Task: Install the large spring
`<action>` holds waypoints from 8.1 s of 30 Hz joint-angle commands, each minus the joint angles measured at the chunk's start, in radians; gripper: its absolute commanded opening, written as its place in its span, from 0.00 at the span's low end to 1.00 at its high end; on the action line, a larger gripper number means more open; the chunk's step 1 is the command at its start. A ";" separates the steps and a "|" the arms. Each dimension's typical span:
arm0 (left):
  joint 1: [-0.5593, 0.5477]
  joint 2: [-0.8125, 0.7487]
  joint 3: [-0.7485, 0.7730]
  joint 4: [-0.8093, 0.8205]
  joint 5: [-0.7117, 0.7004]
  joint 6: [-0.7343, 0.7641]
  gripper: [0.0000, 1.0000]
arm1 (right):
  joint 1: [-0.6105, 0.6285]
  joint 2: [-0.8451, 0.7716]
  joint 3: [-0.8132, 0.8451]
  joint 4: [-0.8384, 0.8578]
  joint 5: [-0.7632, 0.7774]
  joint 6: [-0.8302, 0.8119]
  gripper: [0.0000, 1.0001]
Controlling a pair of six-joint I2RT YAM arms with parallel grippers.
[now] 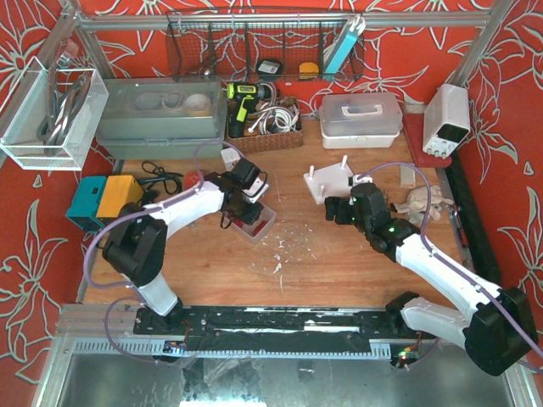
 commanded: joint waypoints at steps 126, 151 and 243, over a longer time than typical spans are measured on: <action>-0.319 -0.688 -0.879 1.246 -0.266 -0.138 1.00 | -0.294 0.868 0.886 -0.183 -0.029 -0.223 0.00; -0.323 -0.694 -0.873 1.230 -0.261 -0.135 1.00 | -0.294 1.007 0.999 -0.264 -0.009 -0.243 0.08; 0.160 -0.143 -0.238 0.413 0.072 0.807 0.43 | -0.056 -0.092 0.027 0.010 -0.092 -0.038 0.96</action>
